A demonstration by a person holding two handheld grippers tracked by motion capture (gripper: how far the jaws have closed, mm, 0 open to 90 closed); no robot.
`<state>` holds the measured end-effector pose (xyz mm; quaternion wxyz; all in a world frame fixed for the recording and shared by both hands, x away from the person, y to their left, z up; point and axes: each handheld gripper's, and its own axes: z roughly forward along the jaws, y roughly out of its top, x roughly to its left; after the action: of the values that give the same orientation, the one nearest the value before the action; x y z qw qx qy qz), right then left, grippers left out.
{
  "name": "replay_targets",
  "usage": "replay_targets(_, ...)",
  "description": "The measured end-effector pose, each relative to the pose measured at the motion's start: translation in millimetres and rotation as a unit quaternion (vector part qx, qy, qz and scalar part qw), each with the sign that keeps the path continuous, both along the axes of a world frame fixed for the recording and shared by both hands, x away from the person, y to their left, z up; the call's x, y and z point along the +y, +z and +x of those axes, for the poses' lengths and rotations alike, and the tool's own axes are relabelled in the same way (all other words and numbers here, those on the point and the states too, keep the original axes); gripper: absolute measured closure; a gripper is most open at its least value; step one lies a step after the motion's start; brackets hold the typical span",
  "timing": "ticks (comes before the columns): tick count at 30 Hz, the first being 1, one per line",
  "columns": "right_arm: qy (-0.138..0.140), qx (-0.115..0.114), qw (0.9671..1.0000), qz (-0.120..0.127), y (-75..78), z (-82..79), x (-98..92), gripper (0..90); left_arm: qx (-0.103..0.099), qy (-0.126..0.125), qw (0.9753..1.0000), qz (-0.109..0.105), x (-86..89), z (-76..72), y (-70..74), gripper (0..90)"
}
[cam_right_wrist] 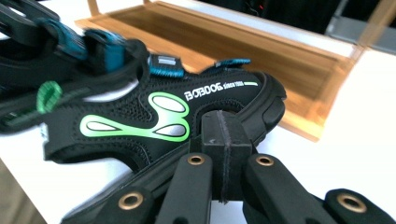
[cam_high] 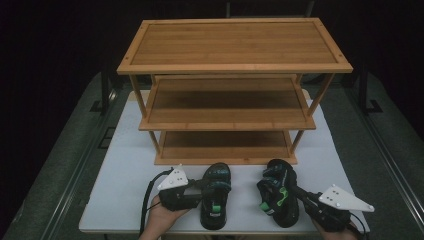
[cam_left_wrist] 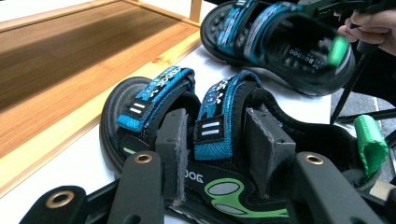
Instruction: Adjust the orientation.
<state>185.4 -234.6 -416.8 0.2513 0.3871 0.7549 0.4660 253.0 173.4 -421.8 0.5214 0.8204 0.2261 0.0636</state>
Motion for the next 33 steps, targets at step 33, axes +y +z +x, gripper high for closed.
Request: replay_targets(33,-0.062,0.062,0.9961,0.013,-16.1,-8.0,-34.0,78.1,-0.004,0.008,0.9999,0.014,-2.8,-7.6,3.5,51.2)
